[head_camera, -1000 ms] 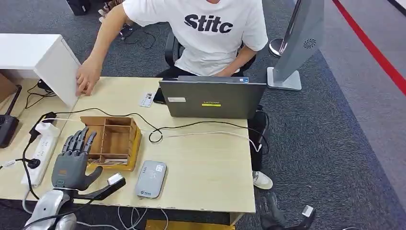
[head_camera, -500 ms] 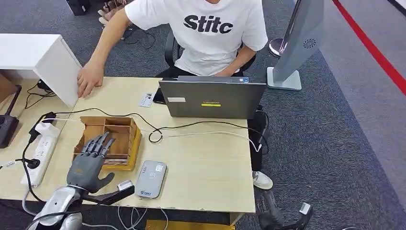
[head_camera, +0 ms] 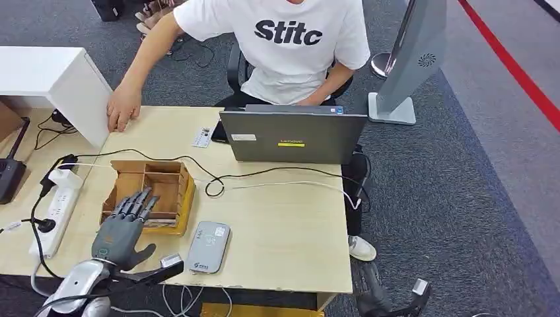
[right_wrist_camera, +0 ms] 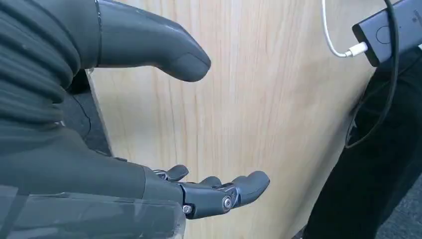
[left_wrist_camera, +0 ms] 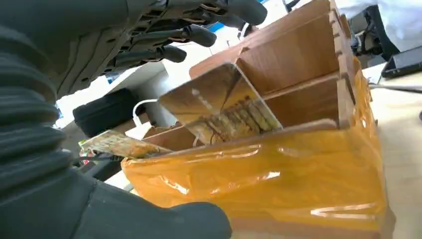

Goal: Pass the card to the sensor for recognition and then transmit it.

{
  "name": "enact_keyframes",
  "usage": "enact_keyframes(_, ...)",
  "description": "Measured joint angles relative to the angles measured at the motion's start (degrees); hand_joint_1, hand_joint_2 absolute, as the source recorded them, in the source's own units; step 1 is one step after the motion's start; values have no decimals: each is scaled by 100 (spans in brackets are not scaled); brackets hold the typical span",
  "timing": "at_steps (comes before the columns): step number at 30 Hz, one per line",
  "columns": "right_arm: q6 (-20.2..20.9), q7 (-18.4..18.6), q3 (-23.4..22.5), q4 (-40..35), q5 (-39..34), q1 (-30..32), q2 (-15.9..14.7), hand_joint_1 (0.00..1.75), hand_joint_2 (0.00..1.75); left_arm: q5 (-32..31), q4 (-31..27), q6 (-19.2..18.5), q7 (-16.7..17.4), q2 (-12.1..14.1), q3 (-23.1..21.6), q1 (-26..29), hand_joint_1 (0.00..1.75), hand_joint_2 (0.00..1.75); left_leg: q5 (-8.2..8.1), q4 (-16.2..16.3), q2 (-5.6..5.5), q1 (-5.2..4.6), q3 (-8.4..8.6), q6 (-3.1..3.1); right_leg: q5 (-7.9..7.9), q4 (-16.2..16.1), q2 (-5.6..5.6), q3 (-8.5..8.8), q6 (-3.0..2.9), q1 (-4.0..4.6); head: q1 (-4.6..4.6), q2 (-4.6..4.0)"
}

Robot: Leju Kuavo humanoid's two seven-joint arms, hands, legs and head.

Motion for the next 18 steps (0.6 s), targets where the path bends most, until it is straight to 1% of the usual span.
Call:
enact_keyframes(3, -2, -17, 0, 0, 0, 1, -2, 0, 175, 2, -9, 4, 70, 63, -6, 43, 0, 175, 0, 0, 0, 0, 0, 0, 0, 0, 0, -1, 0, 0, -2, 0)
enact_keyframes(4, -2, -24, 0, 0, 0, 1, 0, 0, 175, 2, -17, 15, 87, 70, -7, 49, 175, 175, 0, 0, 0, 0, 0, 0, 0, 0, 0, -1, 0, 0, -2, 0)
enact_keyframes(8, -9, -28, 0, 0, 11, 1, -2, 0, 175, 0, -42, 33, 142, 98, -6, 51, 175, 175, 0, 0, 0, 0, 0, 0, 0, 0, 0, -1, 0, 0, -2, 0)
enact_keyframes(18, -44, -46, 0, 0, 39, 1, 0, 0, 175, 4, -46, 50, 153, 103, -6, 72, 175, 175, 0, 0, 0, 0, 0, 0, 0, 0, 0, 0, 0, 0, -2, 0)
